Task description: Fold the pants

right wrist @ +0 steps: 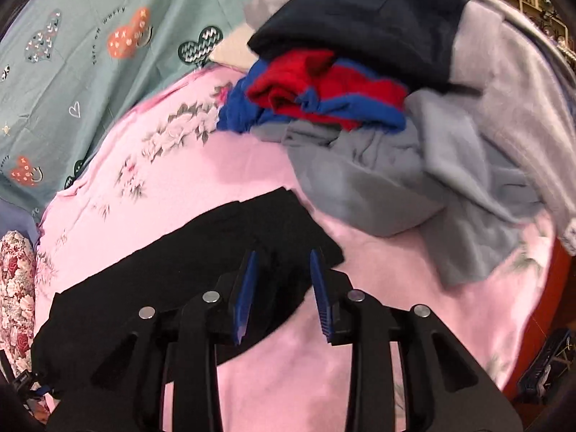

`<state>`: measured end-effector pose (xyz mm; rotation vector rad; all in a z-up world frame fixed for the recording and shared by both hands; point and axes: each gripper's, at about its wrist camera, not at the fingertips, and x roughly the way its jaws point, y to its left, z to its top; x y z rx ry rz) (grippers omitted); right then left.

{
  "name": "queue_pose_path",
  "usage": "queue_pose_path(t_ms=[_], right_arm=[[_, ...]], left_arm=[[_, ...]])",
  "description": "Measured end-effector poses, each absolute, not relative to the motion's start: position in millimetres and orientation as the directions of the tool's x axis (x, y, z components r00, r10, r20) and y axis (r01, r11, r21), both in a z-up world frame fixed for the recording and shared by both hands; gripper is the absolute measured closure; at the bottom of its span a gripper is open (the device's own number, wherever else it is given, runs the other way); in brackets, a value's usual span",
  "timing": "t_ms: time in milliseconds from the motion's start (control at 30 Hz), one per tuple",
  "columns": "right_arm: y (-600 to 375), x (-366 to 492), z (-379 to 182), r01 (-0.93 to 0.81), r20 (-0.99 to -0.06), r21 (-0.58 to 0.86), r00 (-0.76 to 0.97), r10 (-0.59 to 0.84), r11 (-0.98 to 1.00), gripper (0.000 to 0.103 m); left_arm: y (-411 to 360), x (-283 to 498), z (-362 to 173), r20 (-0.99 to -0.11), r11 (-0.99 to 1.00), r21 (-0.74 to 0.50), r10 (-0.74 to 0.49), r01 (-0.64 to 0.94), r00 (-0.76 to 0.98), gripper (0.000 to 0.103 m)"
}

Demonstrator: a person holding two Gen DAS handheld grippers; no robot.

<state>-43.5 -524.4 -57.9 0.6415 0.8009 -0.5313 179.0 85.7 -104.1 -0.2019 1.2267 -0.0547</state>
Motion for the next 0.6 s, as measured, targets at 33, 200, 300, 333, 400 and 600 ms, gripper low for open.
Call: queue_pose_path(t_ms=[33, 200, 300, 333, 400, 600], right_arm=[[-527.8, -38.3, -68.5, 0.653, -0.801, 0.320, 0.573, -0.171, 0.687, 0.071], [-522.9, -23.1, -72.0, 0.699, -0.837, 0.176, 0.477, -0.269, 0.693, 0.074], [-494.6, -13.8, -47.0, 0.655, -0.797, 0.137, 0.518, -0.310, 0.743, 0.072], [-483.2, -11.5, -40.1, 0.615, -0.781, 0.147, 0.553, -0.290, 0.775, 0.072], [-458.7, -1.4, -29.6, 0.532, -0.757, 0.163, 0.608, -0.240, 0.831, 0.071], [-407.8, 30.0, -27.4, 0.365, -0.734, 0.252, 0.676, -0.069, 0.897, 0.067]], left_arm=[[84.8, 178.6, -104.2, -0.929, 0.982, -0.178, -0.146, -0.064, 0.339, 0.002], [85.3, 173.6, -99.8, -0.928, 0.983, -0.174, -0.145, -0.055, 0.342, 0.002], [84.5, 167.1, -94.4, -0.924, 0.985, -0.164, -0.138, -0.045, 0.356, 0.002], [84.3, 163.7, -93.3, -0.924, 0.985, -0.166, -0.142, -0.038, 0.356, 0.002], [87.6, 157.3, -91.3, -0.923, 0.983, -0.179, -0.157, -0.032, 0.353, 0.002], [127.9, 139.2, -72.2, -0.898, 0.950, -0.286, -0.220, -0.126, 0.381, 0.002]])
